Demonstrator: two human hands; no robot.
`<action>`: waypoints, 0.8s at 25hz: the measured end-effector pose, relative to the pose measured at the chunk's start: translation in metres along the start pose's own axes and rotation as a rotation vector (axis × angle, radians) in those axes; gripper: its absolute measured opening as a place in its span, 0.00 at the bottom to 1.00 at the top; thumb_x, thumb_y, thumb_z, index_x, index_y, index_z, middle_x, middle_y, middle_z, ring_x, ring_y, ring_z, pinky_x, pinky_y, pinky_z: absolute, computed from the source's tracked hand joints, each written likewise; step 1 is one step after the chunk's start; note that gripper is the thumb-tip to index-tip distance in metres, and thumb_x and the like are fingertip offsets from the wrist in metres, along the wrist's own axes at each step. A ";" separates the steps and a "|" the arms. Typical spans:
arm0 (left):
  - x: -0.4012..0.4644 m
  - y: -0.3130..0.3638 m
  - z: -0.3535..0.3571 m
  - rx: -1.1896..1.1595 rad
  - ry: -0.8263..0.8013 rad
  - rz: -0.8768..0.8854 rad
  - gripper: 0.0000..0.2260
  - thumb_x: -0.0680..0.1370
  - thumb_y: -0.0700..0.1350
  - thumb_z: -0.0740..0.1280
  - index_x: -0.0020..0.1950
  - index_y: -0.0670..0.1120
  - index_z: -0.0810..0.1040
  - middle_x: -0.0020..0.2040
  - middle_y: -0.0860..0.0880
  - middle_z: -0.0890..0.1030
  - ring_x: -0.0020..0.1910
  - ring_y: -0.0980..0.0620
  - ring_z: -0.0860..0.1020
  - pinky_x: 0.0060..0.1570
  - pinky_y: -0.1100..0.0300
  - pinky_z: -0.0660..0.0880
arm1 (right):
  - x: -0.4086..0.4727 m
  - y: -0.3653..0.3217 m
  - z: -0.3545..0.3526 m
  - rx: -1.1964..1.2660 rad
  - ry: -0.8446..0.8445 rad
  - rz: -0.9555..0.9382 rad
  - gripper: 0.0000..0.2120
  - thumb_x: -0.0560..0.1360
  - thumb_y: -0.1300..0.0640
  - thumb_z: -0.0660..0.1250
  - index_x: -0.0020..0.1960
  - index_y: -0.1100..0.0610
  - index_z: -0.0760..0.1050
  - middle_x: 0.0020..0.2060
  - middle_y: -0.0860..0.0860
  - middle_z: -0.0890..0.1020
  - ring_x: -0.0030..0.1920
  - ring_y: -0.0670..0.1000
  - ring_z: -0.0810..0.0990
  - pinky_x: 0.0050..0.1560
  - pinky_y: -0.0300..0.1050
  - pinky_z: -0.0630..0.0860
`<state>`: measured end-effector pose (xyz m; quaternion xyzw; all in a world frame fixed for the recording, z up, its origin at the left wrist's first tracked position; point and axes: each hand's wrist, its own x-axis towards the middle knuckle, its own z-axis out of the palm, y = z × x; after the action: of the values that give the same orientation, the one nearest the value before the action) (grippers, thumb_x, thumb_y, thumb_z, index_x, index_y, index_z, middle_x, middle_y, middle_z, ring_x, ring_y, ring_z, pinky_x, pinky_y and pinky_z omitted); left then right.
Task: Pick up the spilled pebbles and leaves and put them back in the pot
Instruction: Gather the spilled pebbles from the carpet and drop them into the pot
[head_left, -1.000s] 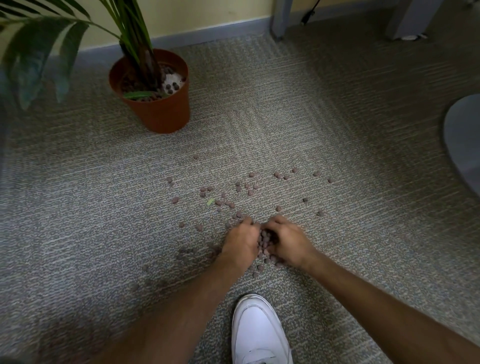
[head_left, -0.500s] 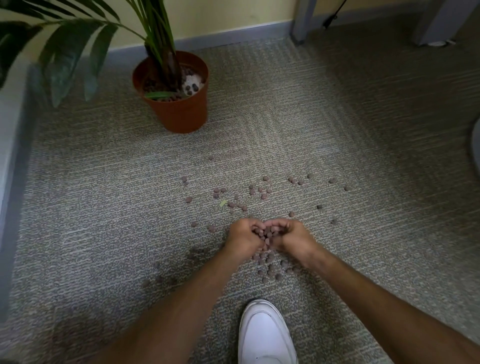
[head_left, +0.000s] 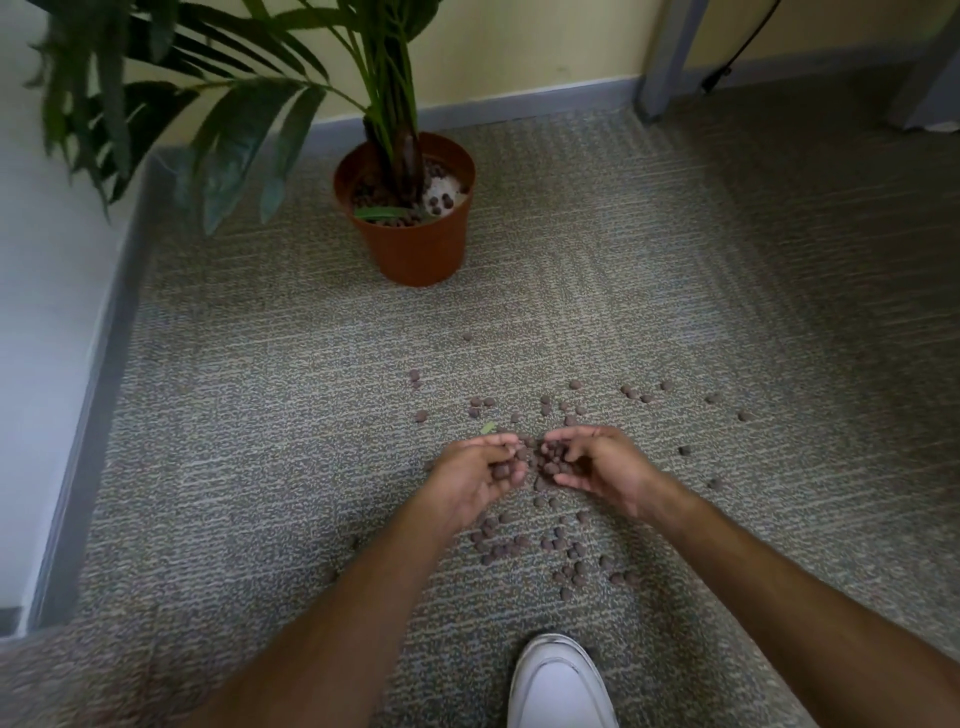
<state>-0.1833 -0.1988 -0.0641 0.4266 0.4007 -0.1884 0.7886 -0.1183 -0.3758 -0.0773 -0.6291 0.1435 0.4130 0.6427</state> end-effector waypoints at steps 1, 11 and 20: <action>0.000 0.003 -0.004 -0.015 0.005 0.001 0.08 0.77 0.31 0.63 0.54 0.36 0.78 0.46 0.40 0.81 0.39 0.48 0.81 0.35 0.61 0.80 | 0.003 -0.003 0.001 -0.074 0.029 -0.011 0.12 0.75 0.71 0.60 0.49 0.62 0.81 0.41 0.58 0.85 0.38 0.52 0.83 0.36 0.40 0.82; 0.005 0.028 -0.035 0.146 0.152 0.043 0.07 0.75 0.33 0.68 0.51 0.38 0.80 0.45 0.39 0.84 0.38 0.47 0.85 0.34 0.60 0.82 | 0.038 -0.047 0.027 -1.036 0.066 -0.163 0.10 0.69 0.66 0.74 0.34 0.53 0.81 0.24 0.46 0.82 0.25 0.46 0.82 0.29 0.38 0.78; 0.016 0.118 -0.048 0.060 0.064 0.177 0.09 0.74 0.35 0.68 0.53 0.41 0.80 0.41 0.42 0.84 0.33 0.53 0.81 0.28 0.68 0.77 | 0.069 -0.178 0.075 -0.778 -0.026 -0.225 0.06 0.70 0.71 0.70 0.37 0.64 0.82 0.28 0.56 0.83 0.28 0.50 0.81 0.31 0.40 0.81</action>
<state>-0.1208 -0.0920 -0.0301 0.4896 0.3807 -0.1160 0.7758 0.0258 -0.2589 0.0098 -0.8319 -0.1017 0.3714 0.3995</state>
